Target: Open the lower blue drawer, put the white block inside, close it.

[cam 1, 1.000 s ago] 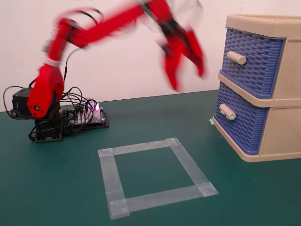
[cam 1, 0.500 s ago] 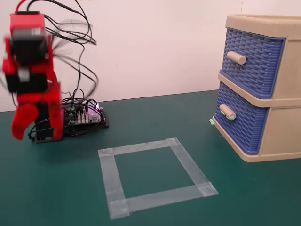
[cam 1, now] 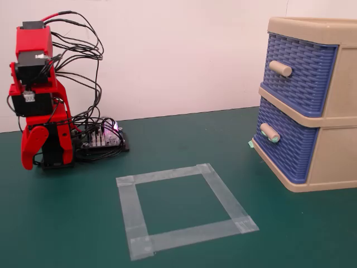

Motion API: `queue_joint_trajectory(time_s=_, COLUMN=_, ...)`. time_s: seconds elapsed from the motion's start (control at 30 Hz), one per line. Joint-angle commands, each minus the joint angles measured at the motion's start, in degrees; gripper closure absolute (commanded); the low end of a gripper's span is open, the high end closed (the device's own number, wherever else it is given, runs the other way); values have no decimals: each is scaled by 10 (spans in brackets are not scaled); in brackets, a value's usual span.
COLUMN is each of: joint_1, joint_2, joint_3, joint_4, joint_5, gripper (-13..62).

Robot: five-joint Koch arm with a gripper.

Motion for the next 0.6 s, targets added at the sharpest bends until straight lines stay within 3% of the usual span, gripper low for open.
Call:
queue_joint_trajectory(time_s=0.0, joint_1=-3, joint_2=25, joint_3=7, joint_4=38, joint_5=-7, gripper=154)
queue_joint_trajectory(time_s=0.57, joint_1=7, joint_2=24, joint_3=10, joint_4=33, joint_5=-3, gripper=151)
